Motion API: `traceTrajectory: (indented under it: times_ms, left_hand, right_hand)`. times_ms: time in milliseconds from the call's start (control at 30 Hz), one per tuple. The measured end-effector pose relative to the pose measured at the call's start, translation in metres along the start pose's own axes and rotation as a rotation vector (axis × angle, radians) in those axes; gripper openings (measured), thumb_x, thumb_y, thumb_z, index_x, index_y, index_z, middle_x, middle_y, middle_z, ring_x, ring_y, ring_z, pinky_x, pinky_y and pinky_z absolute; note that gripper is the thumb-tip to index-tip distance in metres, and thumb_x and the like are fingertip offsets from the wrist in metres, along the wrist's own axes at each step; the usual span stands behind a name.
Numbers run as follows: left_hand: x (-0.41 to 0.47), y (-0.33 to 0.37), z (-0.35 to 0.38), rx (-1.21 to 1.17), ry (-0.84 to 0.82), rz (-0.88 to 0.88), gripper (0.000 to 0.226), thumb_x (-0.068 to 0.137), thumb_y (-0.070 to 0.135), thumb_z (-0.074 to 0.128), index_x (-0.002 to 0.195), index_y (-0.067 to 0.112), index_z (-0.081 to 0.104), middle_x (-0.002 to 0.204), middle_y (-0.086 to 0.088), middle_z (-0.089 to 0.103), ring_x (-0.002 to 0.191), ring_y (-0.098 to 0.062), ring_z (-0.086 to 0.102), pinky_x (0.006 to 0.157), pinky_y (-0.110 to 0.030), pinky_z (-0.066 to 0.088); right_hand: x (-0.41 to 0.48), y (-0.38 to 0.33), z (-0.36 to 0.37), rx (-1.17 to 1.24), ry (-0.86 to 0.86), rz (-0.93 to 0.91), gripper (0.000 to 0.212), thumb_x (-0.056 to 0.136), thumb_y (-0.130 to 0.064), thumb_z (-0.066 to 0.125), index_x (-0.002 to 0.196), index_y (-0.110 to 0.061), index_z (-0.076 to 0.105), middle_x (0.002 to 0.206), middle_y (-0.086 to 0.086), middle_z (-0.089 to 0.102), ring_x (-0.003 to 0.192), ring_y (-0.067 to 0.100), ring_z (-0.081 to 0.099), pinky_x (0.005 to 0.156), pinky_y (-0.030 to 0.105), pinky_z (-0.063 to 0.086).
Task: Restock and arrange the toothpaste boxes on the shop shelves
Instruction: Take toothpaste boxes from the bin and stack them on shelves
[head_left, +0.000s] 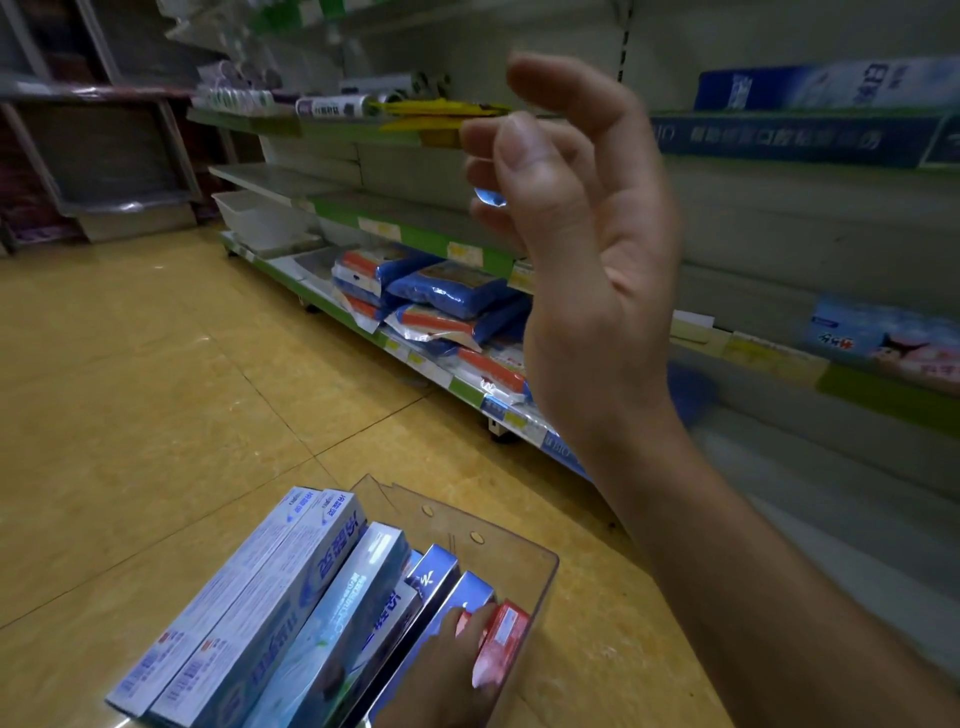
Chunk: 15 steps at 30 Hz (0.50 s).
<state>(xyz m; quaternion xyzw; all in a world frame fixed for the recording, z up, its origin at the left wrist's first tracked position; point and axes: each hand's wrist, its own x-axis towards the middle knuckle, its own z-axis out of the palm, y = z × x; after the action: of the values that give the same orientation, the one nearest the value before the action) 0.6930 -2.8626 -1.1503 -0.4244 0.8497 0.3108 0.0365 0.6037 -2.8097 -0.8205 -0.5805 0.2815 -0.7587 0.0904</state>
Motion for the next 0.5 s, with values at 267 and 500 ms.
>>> traceTrajectory:
  times_ms: [267, 500]
  left_hand:
    - [-0.001, 0.001, -0.012, -0.062, 0.096, -0.126, 0.067, 0.070, 0.047, 0.071, 0.125, 0.025, 0.040, 0.123, 0.001, 0.037, 0.110, -0.017, 0.054, 0.098, -0.038, 0.047]
    - [-0.003, 0.052, -0.093, -0.322, 0.436, 0.082, 0.066, 0.065, 0.022, 0.080, 0.119, 0.020, 0.041, 0.114, 0.007, 0.036, 0.099, -0.011, 0.052, 0.079, -0.026, 0.055]
  right_hand:
    - [0.001, -0.004, -0.003, -0.058, 0.002, -0.012, 0.028, 0.086, -0.028, 0.047, 0.111, -0.015, 0.048, 0.098, 0.008, 0.063, 0.091, 0.012, 0.063, 0.082, 0.029, 0.053]
    - [-0.007, 0.008, -0.006, -0.085, -0.010, 0.004, 0.024, 0.089, -0.024, 0.047, 0.111, -0.016, 0.047, 0.098, 0.009, 0.062, 0.091, 0.012, 0.062, 0.078, 0.025, 0.051]
